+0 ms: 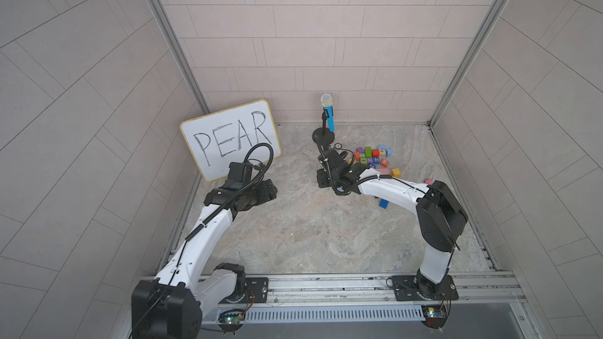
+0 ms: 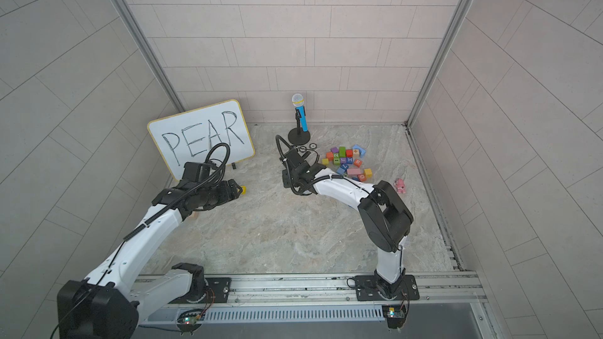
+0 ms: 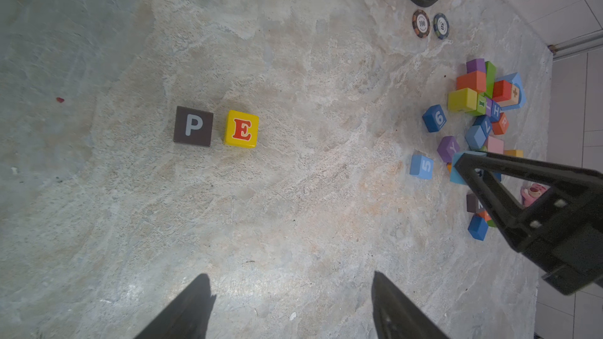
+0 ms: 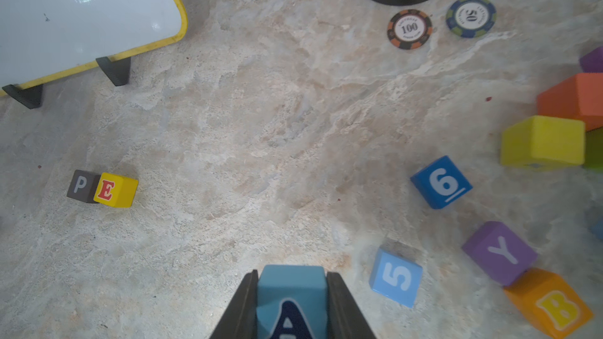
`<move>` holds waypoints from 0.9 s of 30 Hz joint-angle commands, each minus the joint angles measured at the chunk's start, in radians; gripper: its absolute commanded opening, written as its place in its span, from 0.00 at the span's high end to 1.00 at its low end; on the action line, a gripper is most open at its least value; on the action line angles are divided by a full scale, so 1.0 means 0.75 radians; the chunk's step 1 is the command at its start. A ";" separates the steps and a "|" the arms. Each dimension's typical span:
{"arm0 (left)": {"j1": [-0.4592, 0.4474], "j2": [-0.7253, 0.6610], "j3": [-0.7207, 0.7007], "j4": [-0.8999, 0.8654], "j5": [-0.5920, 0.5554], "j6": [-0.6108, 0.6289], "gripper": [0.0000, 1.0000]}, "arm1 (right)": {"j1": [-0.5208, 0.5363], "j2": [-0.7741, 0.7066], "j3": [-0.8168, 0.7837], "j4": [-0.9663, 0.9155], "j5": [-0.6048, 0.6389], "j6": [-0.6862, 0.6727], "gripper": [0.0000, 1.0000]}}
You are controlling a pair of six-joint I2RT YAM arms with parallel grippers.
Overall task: Spell the uppercase word “pear” with letter blocks
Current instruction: Place the letter block at the center of the board.
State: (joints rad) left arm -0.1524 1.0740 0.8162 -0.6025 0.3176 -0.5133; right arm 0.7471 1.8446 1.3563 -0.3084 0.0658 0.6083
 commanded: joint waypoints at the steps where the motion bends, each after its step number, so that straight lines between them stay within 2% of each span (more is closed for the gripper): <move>1: 0.037 -0.006 -0.011 -0.038 0.032 -0.038 0.20 | 0.057 0.063 0.051 0.019 0.093 0.118 0.73; 7: 0.226 -0.005 -0.081 0.047 0.237 -0.149 0.20 | 0.118 0.196 0.124 0.074 0.162 0.221 0.76; 10: 0.281 0.020 -0.065 0.038 0.286 -0.140 0.20 | 0.138 0.257 0.172 0.090 0.166 0.276 0.77; 17: 0.315 0.069 -0.025 -0.003 0.330 -0.111 0.21 | 0.199 0.361 0.271 0.119 0.192 0.360 0.77; 27: 0.331 0.058 -0.072 0.035 0.351 -0.118 0.22 | 0.265 0.477 0.398 0.125 0.233 0.397 0.79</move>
State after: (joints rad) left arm 0.0872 1.1267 0.7681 -0.5873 0.5644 -0.5991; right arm 0.9409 2.1773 1.6299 -0.2173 0.1986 0.8665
